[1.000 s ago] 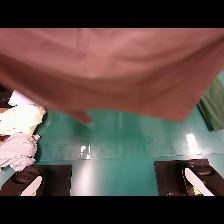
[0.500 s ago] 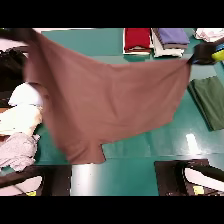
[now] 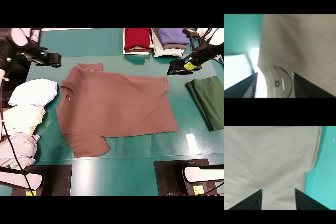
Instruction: Fold the shirts.
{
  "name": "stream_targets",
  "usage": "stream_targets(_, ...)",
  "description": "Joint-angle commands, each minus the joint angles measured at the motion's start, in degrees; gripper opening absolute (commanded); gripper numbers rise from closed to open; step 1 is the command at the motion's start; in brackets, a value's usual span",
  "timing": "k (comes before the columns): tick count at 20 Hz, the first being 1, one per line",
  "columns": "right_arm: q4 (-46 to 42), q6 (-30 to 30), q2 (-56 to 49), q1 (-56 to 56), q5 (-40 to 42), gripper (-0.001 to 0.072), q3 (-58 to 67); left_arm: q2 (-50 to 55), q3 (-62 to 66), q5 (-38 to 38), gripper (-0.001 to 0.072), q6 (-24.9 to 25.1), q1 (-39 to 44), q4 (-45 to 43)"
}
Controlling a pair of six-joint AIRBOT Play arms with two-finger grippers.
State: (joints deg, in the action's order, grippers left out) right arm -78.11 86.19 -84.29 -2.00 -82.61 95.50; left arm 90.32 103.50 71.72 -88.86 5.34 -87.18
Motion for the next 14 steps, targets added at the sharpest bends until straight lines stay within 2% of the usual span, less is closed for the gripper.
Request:
stream_targets(1,3.8,-4.02,2.84,-0.92,-3.76,0.0432,0.31,-5.6,-3.13,6.69,0.0514,-0.68,-4.9,0.48)
stream_targets(4,5.14,-4.44,11.5,-0.9,-3.5,0.0433,-9.9,-17.16,-19.65,5.05,0.0515,-0.66,-7.98,0.59)
stream_targets(7,5.11,-4.42,19.67,-0.04,-0.42,0.0433,-20.17,-28.41,-41.64,3.32,0.0515,-0.74,-8.37,1.53)
stream_targets(10,5.16,-4.39,25.29,0.02,2.71,0.0432,-26.56,-35.23,-59.28,1.05,0.0516,-0.72,-8.35,8.9)
stream_targets(14,5.11,-4.39,28.96,0.02,3.54,0.0433,-29.66,-36.46,-70.55,-3.65,0.0516,-0.68,-8.35,19.74)
